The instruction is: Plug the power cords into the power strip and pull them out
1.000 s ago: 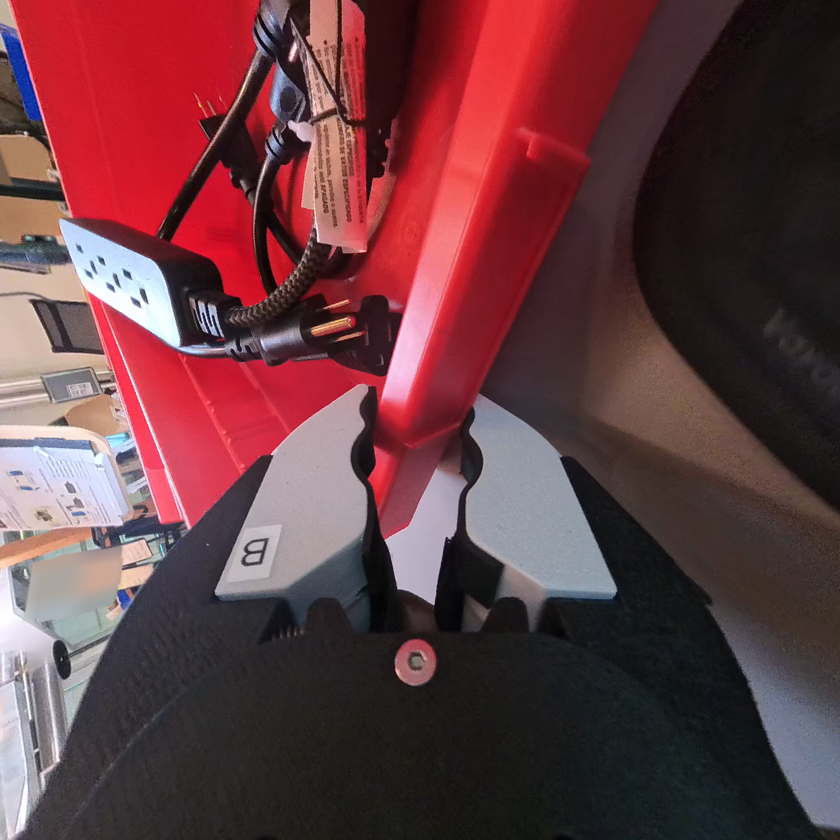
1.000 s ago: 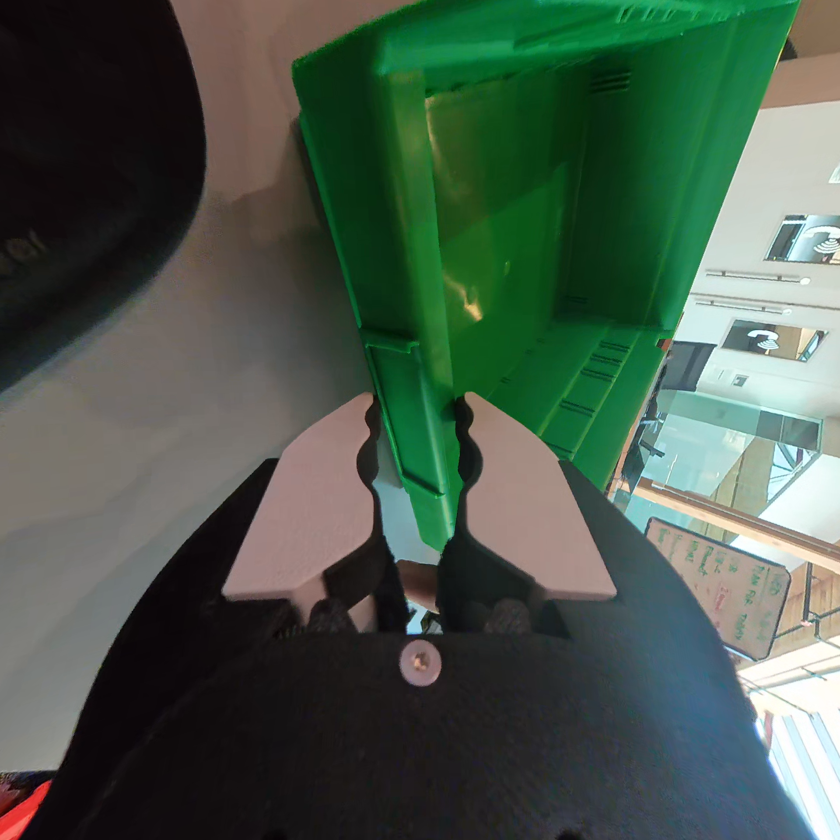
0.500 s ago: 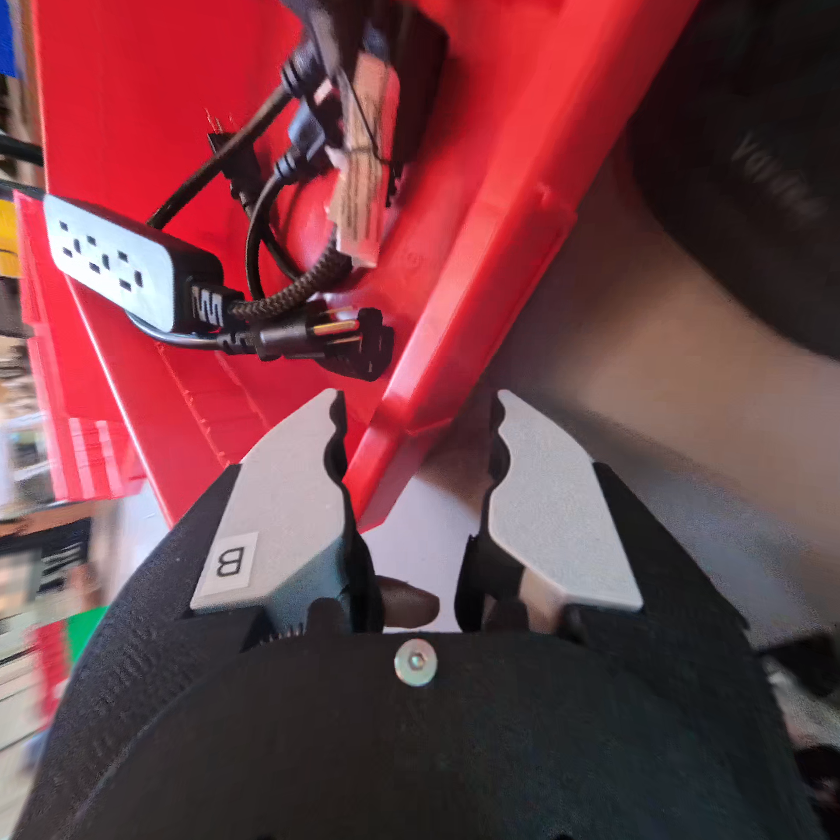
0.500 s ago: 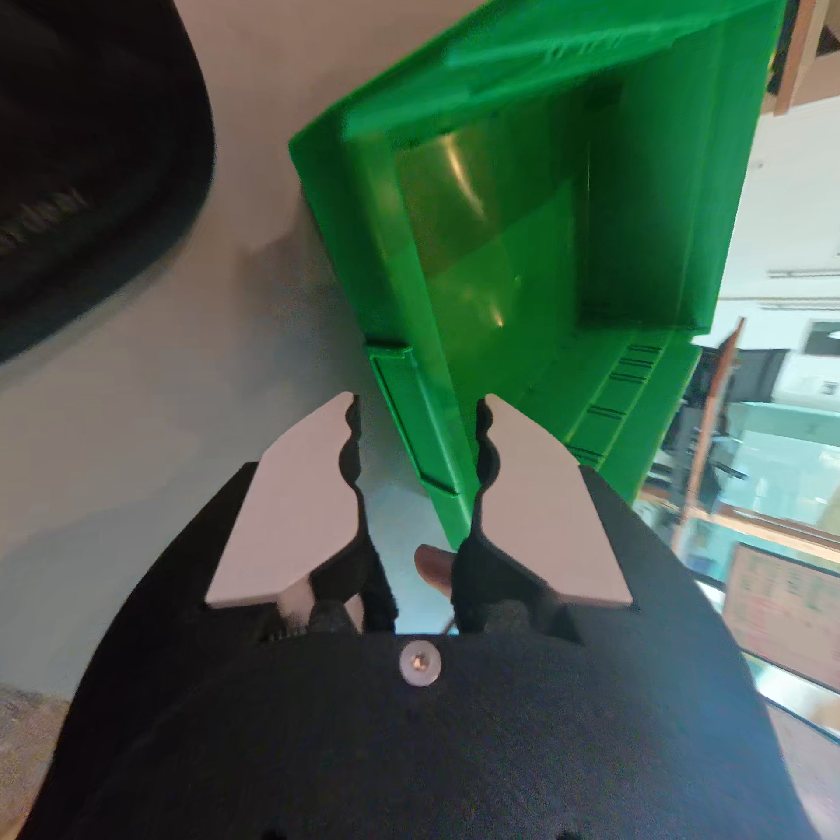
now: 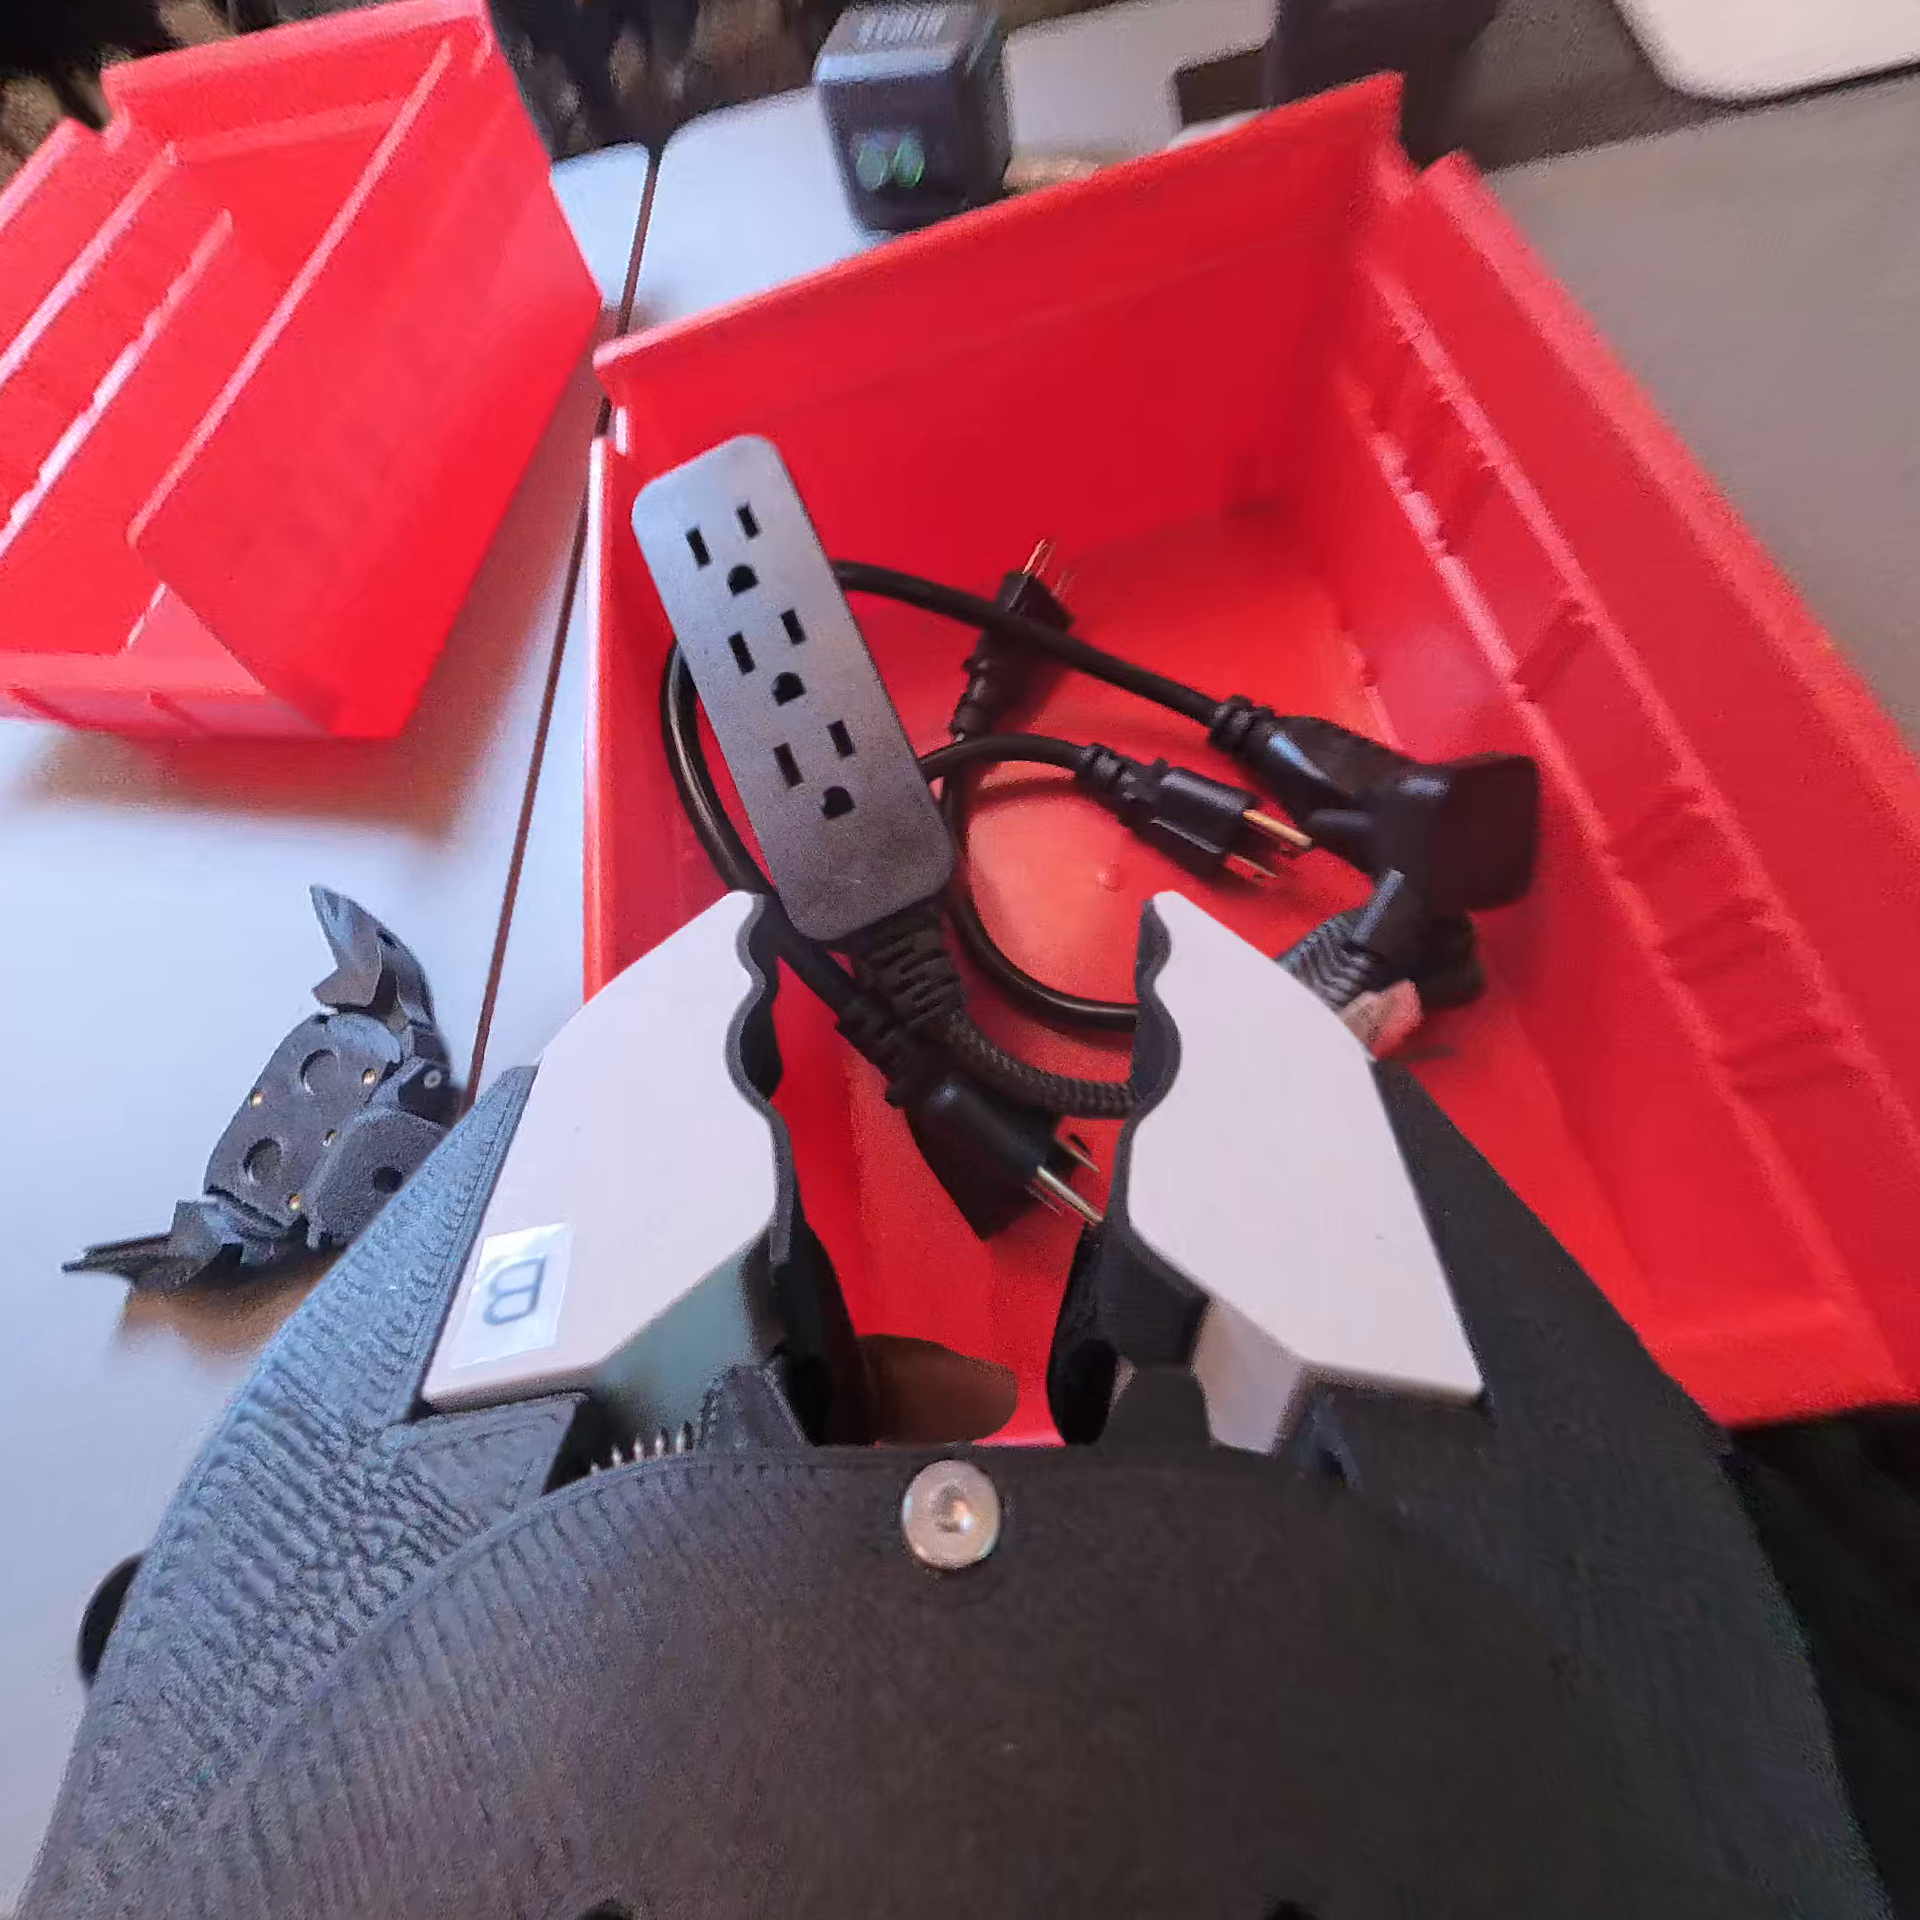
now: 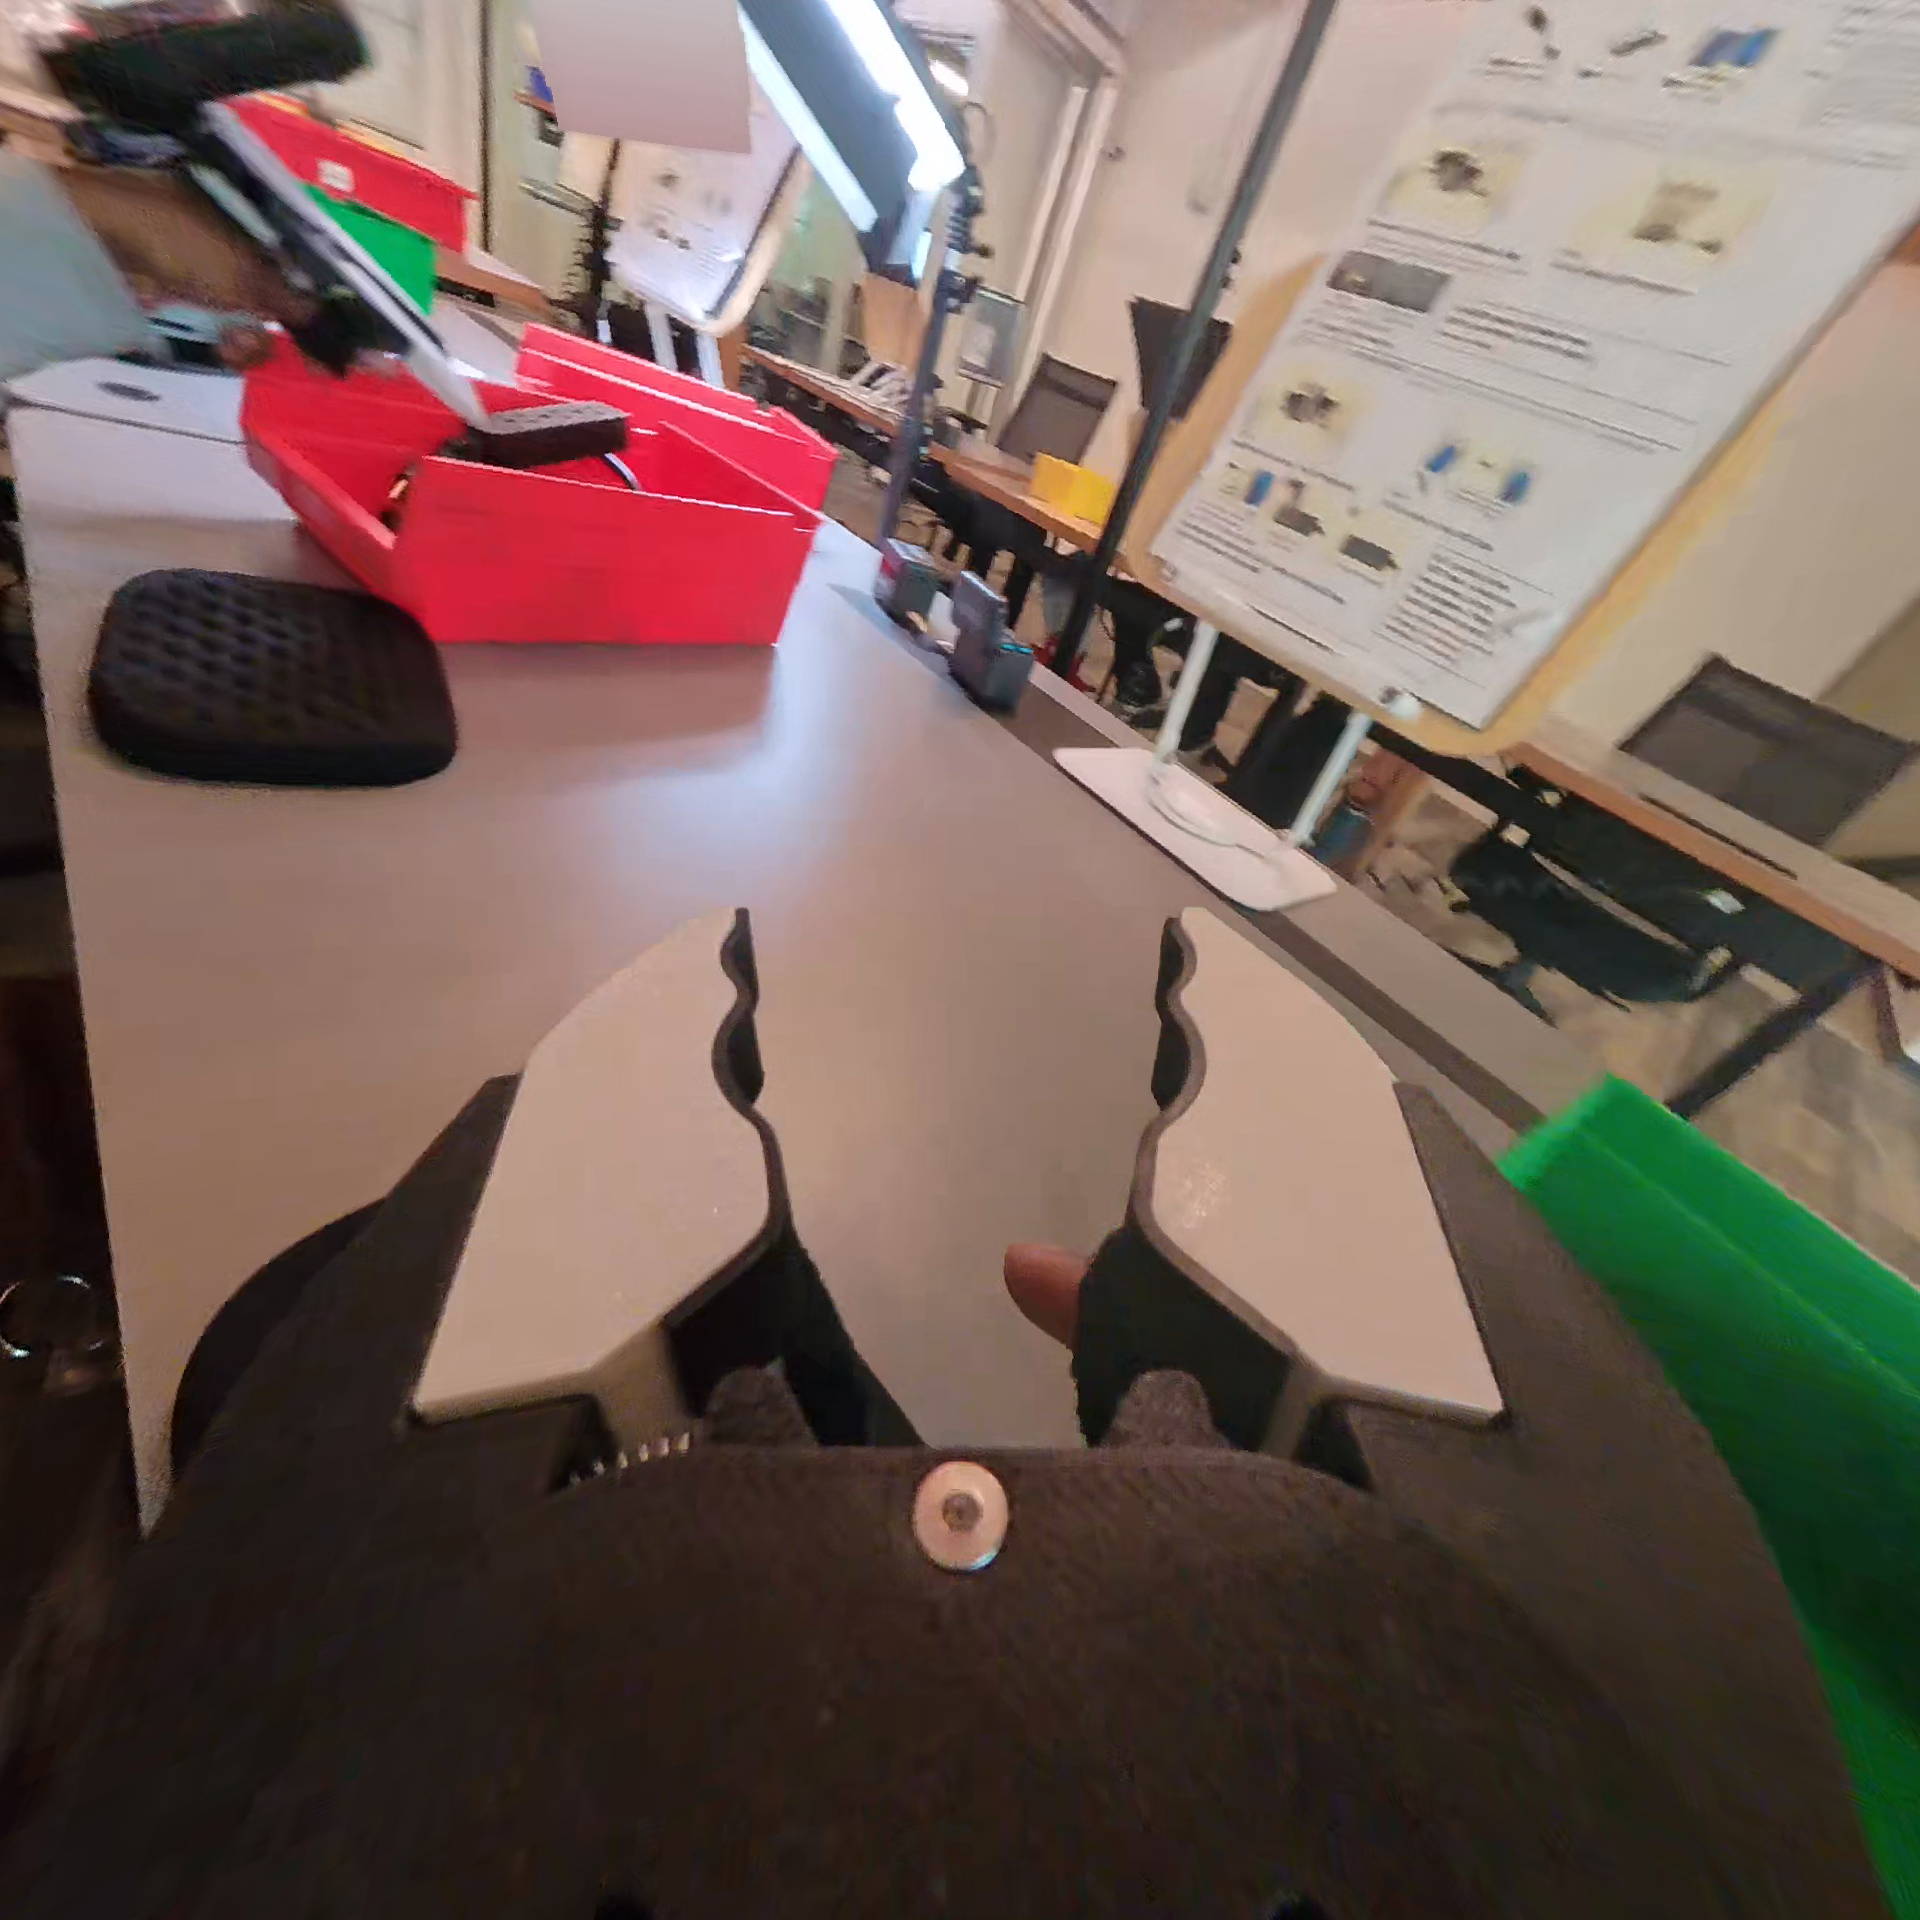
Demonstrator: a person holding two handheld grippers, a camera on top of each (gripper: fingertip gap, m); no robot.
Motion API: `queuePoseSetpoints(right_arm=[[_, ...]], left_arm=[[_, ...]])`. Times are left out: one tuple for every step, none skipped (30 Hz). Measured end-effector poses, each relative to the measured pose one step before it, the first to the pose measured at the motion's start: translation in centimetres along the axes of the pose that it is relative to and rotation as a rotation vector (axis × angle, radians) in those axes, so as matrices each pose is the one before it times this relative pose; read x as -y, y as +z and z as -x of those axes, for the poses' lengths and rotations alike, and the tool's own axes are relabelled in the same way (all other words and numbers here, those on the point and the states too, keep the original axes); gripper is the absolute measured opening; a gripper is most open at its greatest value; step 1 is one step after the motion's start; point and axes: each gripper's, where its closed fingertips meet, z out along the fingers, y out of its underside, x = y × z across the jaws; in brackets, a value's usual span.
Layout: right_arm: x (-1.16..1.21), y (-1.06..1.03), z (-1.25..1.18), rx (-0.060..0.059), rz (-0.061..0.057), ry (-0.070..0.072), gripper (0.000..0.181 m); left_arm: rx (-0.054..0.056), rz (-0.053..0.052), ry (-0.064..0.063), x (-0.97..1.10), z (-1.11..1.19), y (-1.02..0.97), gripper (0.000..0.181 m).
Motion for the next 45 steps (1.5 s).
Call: queuePoseSetpoints(right_arm=[[-0.039,0.867,0.674,0.0213,-0.004,-0.0145,0.074],[-0.034,0.762,0.591,0.0219,-0.0045,-0.0096,0.075],[-0.022,0.622,0.454,0.0193,-0.0076,-0.0037,0.075],[0.003,0.487,0.243,0.0131,-0.0124,0.0033,0.074],[-0.03,0.364,0.088,0.0092,-0.014,0.0089,0.073],[-0.083,0.268,-0.027,0.0064,-0.0113,0.0109,0.073],[-0.137,0.184,-0.114,0.0021,-0.0071,0.0098,0.072],[-0.136,0.118,-0.14,-0.0003,-0.005,0.0074,0.072],[-0.091,0.085,-0.074,0.0008,-0.0056,0.0045,0.071],[-0.034,0.051,-0.026,0.0009,-0.0076,0.0017,0.071],[0.002,0.034,-0.011,-0.0005,-0.0092,-0.0004,0.07],[0.005,0.022,-0.025,-0.0026,-0.0089,-0.0013,0.069],[-0.018,0.016,-0.038,-0.0051,-0.0066,-0.001,0.068],[-0.062,0.018,-0.039,-0.0049,-0.0042,-0.0005,0.068],[-0.087,0.015,-0.016,-0.003,-0.0025,0.0005,0.067],[-0.115,0.035,0.0,-0.0028,-0.0012,0.0021,0.067],[-0.128,0.036,-0.001,-0.0034,0.0,0.002,0.066],[-0.136,0.039,0.013,-0.0031,0.0013,-0.0006,0.065],[-0.16,0.029,0.006,-0.0036,0.0027,-0.0025,0.065],[-0.176,0.02,-0.019,-0.0056,0.0039,-0.0025,0.064],[-0.172,0.013,-0.033,-0.0053,0.0049,-0.003,0.063],[-0.155,0.016,-0.015,-0.0034,0.0046,-0.0047,0.063],[-0.109,0.016,-0.013,-0.0024,0.0033,-0.0051,0.063],[-0.084,0.033,-0.007,-0.0012,0.0023,-0.0029,0.062],[-0.066,0.062,-0.005,0.0002,0.0025,-0.001,0.061],[-0.077,0.082,-0.005,0.0007,0.0024,-0.0011,0.061],[-0.044,0.115,0.025,0.001,0.0007,-0.0013,0.061],[-0.031,0.136,0.058,0.0022,-0.0008,-0.0007,0.06],[-0.021,0.163,0.096,0.0036,-0.0003,0.0001,0.06],[-0.047,0.194,0.134,0.0041,0.0009,-0.0003,0.06],[-0.045,0.217,0.147,0.0046,0.002,-0.0012,0.06],[-0.037,0.249,0.192,0.0064,0.0019,-0.0006,0.06],[0.006,0.286,0.235,0.0093,0.0009,0.0018,0.06],[0.062,0.32,0.239,0.0106,-0.0011,0.005,0.06],[0.148,0.351,0.246,0.0109,-0.004,0.0084,0.06],[0.206,0.408,0.287,0.0146,-0.0067,0.0107,0.06],[0.28,0.443,0.325,0.0181,-0.0089,0.0126,0.06],[0.337,0.501,0.325,0.0186,-0.0099,0.0154,0.06],[0.386,0.553,0.39,0.0228,-0.0111,0.0153,0.061],[0.449,0.585,0.426,0.0262,-0.0135,0.0125,0.061],[0.466,0.639,0.383,0.0231,-0.0143,0.0107,0.062],[0.492,0.653,0.333,0.0211,-0.0138,0.0092,0.062],[0.53,0.695,0.364,0.0226,-0.0152,0.0079,0.063],[0.577,0.694,0.324,0.0207,-0.0173,0.009,0.064],[0.678,0.696,0.233,0.0137,-0.0217,0.0106,0.065]], left_arm=[[0.0227,0.0357,-0.0073,-0.112,0.291,0.799,0.066],[0.0196,0.0187,-0.0054,0.051,0.227,0.63,0.065],[0.0181,0.0135,-0.0088,0.057,0.222,0.525,0.066],[0.0133,0.015,-0.0097,0.004,0.173,0.425,0.066],[0.0166,0.01,-0.0086,0.04,0.231,0.359,0.066],[0.0139,0.007,-0.0054,0.046,0.187,0.312,0.066],[0.0075,0.0131,-0.0044,-0.073,0.09,0.323,0.066],[0.0091,0.0178,-0.0016,-0.166,0.077,0.334,0.066],[0.0145,0.0127,0.006,-0.152,0.104,0.33,0.066],[0.0165,0.015,0.0114,-0.222,0.102,0.356,0.066],[0.0226,0.014,0.0138,-0.247,0.168,0.346,0.066],[0.0234,0.0016,0.0175,-0.052,0.143,0.209,0.066],[0.0229,-0.0008,0.02,-0.005,0.108,0.119,0.064],[0.0358,0.0071,0.0263,-0.097,0.298,0.068,0.059],[0.026,0.0024,0.0327,-0.036,0.155,0.063,0.057],[0.0151,-0.0007,0.0137,0.037,0.024,0.035,0.055],[0.0151,-0.0051,0.0102,0.134,0.032,-0.036,0.051],[0.0113,-0.0034,0.0154,0.071,0.003,-0.045,0.051],[0.0087,-0.015,0.0089,0.172,-0.009,-0.082,0.051],[0.0068,-0.0293,0.0022,0.312,0.033,-0.18,0.05],[0.003,-0.0389,-0.0077,0.443,0.075,-0.319,0.05],[0.0,-0.0484,-0.0117,0.615,0.121,-0.478,0.049],[-0.0001,-0.0582,-0.0142,0.836,0.177,-0.609,0.048],[-0.0024,-0.0591,-0.0086,0.965,0.156,-0.663,0.048],[0.0073,-0.0545,-0.0078,0.99,0.288,-0.66,0.048],[0.0084,-0.0478,-0.0018,1.003,0.28,-0.599,0.048],[0.0027,-0.0497,0.0068,1.062,0.179,-0.512,0.047],[0.0088,-0.0501,-0.0037,1.09,0.235,-0.471,0.047],[0.0067,-0.048,-0.0007,1.098,0.193,-0.432,0.047],[0.0032,-0.0509,0.0165,1.147,0.092,-0.417,0.047],[0.0185,-0.0505,0.0052,1.175,0.253,-0.415,0.047],[0.0149,-0.0505,0.0087,1.244,0.185,-0.414,0.047],[0.0113,-0.0492,0.0098,1.308,0.146,-0.393,0.047],[0.0168,-0.0497,0.0068,1.397,0.251,-0.379,0.047],[0.0156,-0.0538,0.0137,1.507,0.252,-0.364,0.047],[0.022,-0.0562,0.0144,1.628,0.354,-0.38,0.047],[0.0262,-0.0537,0.0101,1.667,0.414,-0.344,0.047],[0.0165,-0.0535,0.0062,1.73,0.297,-0.341,0.047],[0.0139,-0.0551,-0.0042,1.799,0.248,-0.314,0.047],[0.0104,-0.0577,-0.0104,1.867,0.167,-0.295,0.046],[0.0035,-0.0547,-0.0158,1.852,0.016,-0.249,0.047],[-0.0038,-0.0498,-0.0215,1.791,-0.165,-0.198,0.047],[-0.0135,-0.0451,-0.0276,1.703,-0.438,-0.176,0.047],[-0.0214,-0.0423,-0.0296,1.619,-0.712,-0.195,0.047],[-0.0217,-0.0428,-0.0352,1.513,-0.946,-0.255,0.047]])
